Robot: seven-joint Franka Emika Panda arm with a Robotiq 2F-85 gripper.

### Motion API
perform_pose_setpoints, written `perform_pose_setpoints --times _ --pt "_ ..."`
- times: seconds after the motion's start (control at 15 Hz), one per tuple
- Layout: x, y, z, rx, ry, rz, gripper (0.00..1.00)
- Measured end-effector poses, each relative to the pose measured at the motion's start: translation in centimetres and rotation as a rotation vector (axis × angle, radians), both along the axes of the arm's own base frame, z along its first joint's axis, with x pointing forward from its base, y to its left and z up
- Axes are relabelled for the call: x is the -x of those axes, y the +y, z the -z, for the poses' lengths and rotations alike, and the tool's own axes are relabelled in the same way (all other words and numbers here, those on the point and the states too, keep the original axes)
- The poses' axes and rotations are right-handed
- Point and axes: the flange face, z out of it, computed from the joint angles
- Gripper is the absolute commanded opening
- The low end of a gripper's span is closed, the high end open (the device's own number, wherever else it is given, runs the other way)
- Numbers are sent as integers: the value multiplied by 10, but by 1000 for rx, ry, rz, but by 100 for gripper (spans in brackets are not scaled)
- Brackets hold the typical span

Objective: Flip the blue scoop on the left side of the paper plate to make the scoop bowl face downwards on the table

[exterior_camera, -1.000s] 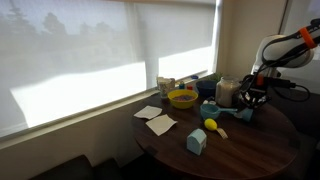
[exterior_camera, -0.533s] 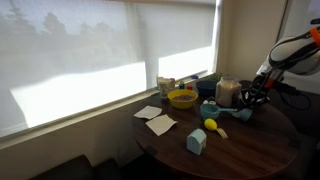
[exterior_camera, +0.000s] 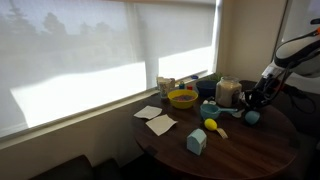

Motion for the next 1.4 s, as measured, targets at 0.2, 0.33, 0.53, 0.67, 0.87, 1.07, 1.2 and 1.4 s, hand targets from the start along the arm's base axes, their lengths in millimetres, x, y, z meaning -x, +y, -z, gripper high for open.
perform_pose_setpoints --times 0.2,0.33,0.53,0.67,0.87,1.07,1.2,1.4 --pt "5 -1 -1 14 -26 -46 23" --pt "8 -1 -1 22 -40 -67 40" --pt "12 0 1 32 -50 -93 56" --pt "14 1 3 35 -53 -104 75" --pt "14 -1 1 40 -61 -115 95" --pt "15 0 -6 41 -76 -120 100" --pt "17 3 -15 40 -92 -130 100" --pt "20 15 -32 29 -97 -145 100"
